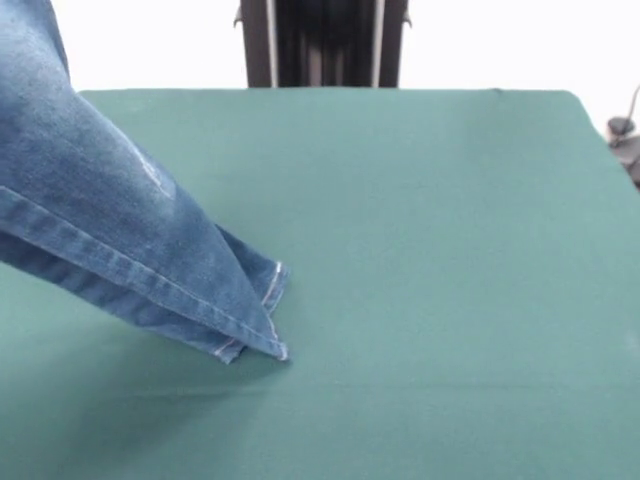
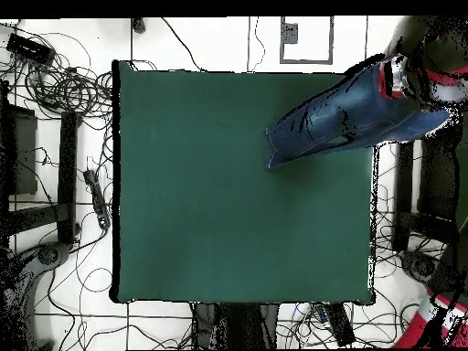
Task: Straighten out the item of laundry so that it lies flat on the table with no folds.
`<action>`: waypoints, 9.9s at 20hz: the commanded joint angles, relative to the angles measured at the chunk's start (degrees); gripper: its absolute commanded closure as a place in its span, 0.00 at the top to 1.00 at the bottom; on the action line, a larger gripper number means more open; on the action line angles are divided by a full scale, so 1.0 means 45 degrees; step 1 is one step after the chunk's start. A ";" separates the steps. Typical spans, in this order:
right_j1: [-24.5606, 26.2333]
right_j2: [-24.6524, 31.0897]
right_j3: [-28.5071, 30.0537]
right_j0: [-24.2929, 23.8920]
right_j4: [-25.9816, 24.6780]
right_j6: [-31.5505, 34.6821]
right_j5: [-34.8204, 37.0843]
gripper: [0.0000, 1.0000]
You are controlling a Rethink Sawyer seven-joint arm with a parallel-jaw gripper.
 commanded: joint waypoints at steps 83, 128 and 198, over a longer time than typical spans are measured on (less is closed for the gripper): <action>-0.3471 -0.1454 1.6646 0.0206 0.2905 0.9730 -1.4774 0.00; -0.4989 -0.5423 2.4244 0.4362 0.6660 1.2301 -2.1457 0.00; -0.1959 -0.5000 1.6041 0.4036 0.6488 0.8536 -1.5953 1.00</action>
